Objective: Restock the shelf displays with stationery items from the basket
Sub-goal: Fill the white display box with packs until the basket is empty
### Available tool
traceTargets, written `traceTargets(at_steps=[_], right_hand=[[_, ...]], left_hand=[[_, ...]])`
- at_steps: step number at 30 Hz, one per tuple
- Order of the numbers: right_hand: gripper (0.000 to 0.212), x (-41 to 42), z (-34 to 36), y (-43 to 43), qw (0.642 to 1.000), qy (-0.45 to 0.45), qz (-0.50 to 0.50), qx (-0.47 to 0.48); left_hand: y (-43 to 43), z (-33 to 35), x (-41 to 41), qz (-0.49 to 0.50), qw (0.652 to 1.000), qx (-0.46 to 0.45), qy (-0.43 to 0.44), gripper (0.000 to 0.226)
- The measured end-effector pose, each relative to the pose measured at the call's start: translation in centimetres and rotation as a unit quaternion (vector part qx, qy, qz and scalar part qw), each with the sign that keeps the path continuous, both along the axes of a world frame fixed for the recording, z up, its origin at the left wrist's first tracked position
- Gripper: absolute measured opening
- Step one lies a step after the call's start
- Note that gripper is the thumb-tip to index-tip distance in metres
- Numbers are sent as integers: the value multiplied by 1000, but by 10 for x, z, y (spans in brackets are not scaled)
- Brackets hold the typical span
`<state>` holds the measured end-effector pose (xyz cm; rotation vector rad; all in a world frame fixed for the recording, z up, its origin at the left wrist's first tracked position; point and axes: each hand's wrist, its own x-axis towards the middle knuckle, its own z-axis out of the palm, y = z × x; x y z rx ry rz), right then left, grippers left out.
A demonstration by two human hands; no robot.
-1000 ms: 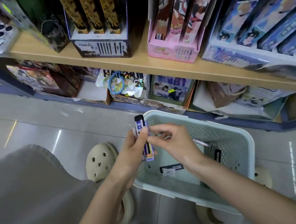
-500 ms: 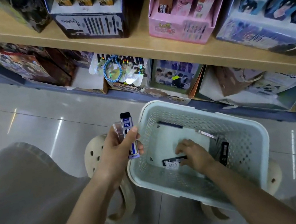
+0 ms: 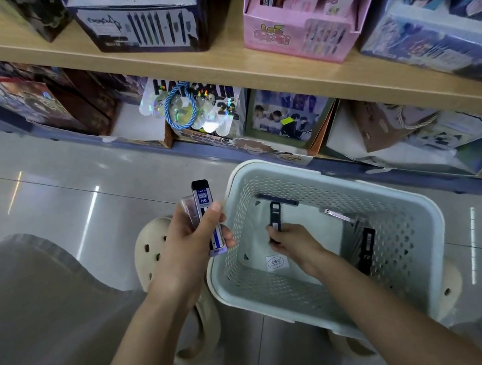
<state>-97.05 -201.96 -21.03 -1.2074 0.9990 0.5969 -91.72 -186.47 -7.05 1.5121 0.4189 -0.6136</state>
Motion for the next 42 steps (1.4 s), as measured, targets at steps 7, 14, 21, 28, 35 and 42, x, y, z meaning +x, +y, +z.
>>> traceTargets(at_steps=[7, 14, 21, 28, 35, 42], right_hand=[[31, 2, 83, 45, 949, -298, -6, -99], [14, 3, 112, 57, 921, -382, -25, -65], [27, -3, 17, -4, 892, -240, 116, -366], [33, -4, -28, -14, 778, -192, 285, -526], [18, 2, -31, -15, 828, -93, 299, -465], [9, -11, 54, 5, 960, -218, 68, -160]], left_hand=[[4, -6, 0, 23, 999, 33, 9, 11], [1, 6, 2, 15, 999, 11, -33, 21], [5, 2, 1, -15, 999, 40, -27, 30], [7, -8, -2, -14, 999, 40, -14, 34], [6, -6, -4, -17, 999, 33, 24, 37], [-4, -3, -12, -2, 999, 39, 16, 18]])
